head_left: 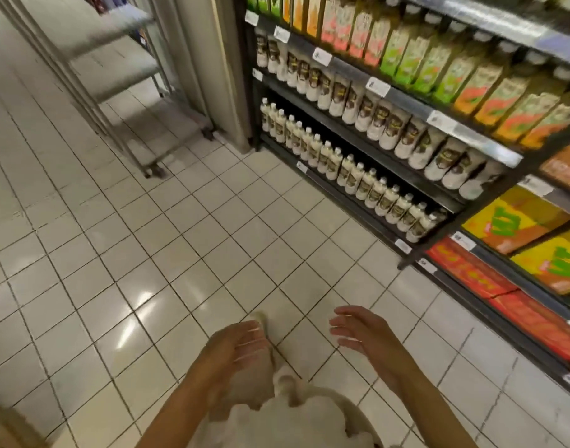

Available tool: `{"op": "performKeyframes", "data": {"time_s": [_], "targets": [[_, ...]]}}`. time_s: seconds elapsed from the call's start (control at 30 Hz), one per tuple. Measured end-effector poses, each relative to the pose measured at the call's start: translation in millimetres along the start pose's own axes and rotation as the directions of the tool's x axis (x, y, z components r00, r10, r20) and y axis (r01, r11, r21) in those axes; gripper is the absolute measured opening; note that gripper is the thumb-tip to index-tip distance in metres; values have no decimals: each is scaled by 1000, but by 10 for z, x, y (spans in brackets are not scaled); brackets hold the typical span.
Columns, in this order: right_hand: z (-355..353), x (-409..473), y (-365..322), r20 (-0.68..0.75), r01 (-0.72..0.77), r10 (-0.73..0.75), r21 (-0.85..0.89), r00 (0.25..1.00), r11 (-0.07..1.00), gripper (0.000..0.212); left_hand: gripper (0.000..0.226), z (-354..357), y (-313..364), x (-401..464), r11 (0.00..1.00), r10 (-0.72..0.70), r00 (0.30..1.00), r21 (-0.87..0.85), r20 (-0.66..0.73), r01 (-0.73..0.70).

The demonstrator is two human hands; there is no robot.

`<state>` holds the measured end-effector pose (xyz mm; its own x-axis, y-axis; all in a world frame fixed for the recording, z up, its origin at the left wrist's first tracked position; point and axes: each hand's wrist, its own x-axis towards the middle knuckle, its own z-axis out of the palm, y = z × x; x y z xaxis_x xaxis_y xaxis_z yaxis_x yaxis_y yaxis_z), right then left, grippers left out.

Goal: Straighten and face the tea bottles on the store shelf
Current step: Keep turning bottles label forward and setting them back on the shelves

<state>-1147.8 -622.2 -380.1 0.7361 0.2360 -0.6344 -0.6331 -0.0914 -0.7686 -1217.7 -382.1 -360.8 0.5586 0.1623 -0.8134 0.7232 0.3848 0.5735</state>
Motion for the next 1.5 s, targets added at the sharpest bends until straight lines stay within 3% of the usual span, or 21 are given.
{"op": "performKeyframes", "data": {"time_s": [0.2, 0.33, 0.47, 0.57, 0.7, 0.97, 1.07, 1.23, 1.33, 1.5], "targets": [[-86, 1249, -1175, -10, 53, -54, -28, 999, 998, 15, 23, 292, 1328, 1080, 1000, -12, 999, 5, 49, 12], [-311, 1900, -2032, -126, 161, -153, 54, 980, 986, 16, 26, 683, 2471, 1767, 992, 67, 982, 97, 177, -86], [-506, 2426, -2940, -285, 351, -324, 48, 902, 935, 16, 26, 1438, 3852, 2299, 921, 176, 914, 267, 366, -285], [-684, 2779, -3676, -366, 504, -458, 36, 810, 863, 14, 22, 2132, 4801, 2501, 854, 277, 847, 288, 454, -433], [-959, 3155, -4719, -444, 672, -629, -76, 638, 736, 17, 28, 2953, 5859, 2586, 772, 485, 710, 130, 511, -622], [-1173, 3383, -6497, -353, 893, -894, -248, 277, 375, 21, 16, 3659, 7382, 2312, 502, 800, 337, -246, 497, -829], [-1149, 3395, -6896, -342, 910, -920, -291, 189, 295, 27, 17, 3743, 7805, 2231, 406, 862, 254, -296, 439, -865], [-1008, 3496, -7365, -288, 916, -950, -334, 124, 221, 31, 25, 3679, 8336, 2225, 228, 936, 128, -286, 328, -931], [-826, 3654, -7618, -243, 914, -965, -361, 100, 185, 32, 35, 3580, 8653, 2349, 100, 959, 47, -181, 279, -978], [-335, 4001, -8143, -213, 888, -976, -437, 51, 142, 36, 50, 3473, 9301, 2666, 52, 951, 40, -30, 306, -998]]}}
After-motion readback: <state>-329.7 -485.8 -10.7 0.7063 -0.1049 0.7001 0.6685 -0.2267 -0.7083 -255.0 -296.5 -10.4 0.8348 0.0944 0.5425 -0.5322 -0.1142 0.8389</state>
